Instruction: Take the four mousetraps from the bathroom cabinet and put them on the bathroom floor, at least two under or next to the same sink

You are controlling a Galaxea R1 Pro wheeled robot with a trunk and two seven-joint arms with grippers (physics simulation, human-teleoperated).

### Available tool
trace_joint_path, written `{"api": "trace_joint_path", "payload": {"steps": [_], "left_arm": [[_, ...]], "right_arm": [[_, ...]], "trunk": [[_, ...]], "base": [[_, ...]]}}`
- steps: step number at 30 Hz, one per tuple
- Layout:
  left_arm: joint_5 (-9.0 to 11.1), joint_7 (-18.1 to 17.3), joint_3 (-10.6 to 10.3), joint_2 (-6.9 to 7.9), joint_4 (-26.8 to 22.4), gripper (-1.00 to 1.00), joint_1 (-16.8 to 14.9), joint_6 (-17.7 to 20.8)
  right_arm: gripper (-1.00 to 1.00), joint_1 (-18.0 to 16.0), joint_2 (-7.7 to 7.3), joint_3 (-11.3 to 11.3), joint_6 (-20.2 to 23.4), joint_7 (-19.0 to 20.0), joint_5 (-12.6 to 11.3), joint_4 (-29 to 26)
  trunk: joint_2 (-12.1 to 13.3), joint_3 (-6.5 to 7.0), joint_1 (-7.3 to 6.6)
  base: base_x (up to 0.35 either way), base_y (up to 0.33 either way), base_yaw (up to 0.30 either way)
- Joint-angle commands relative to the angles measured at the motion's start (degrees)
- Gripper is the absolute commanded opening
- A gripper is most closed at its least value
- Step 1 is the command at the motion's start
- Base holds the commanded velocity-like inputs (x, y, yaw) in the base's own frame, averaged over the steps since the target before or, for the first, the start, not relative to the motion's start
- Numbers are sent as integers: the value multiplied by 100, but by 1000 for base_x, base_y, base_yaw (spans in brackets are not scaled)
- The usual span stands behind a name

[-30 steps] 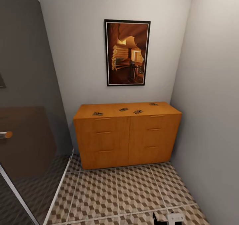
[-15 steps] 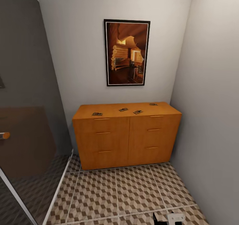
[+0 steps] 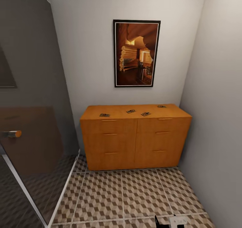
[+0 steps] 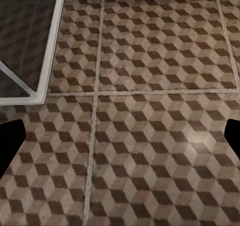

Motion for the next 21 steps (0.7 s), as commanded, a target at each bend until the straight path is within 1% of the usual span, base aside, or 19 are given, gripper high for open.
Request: {"api": "trace_joint_path", "payload": {"steps": [1,5,9,15,21], "left_arm": [[3,16,-5,1,-1,100,-1,-12],[4,16,-5,1,3,100,-1,-12],[4,16,-5,-2,5,100,1,-12],[4,16,-5,-7,26,100,1,-12],[4,16,-5,-8,29,100,3,-12]], "right_arm": [[100,-2,0,2,-11,-22,41,1],[100,-5,0,2,-13,-22,41,6],[100,-3,0,2,-12,-22,41,7],[100,-2,0,2,-13,-22,41,7],[100,-1,0,2,-14,-22,41,7]], "trunk": [[-3,-5,0],[-3,-5,0],[-3,-5,0],[-3,-5,0],[-3,-5,0]], "base": [[0,0,207],[0,0,198],[0,0,132],[0,-10,28],[0,-72,6]]}}
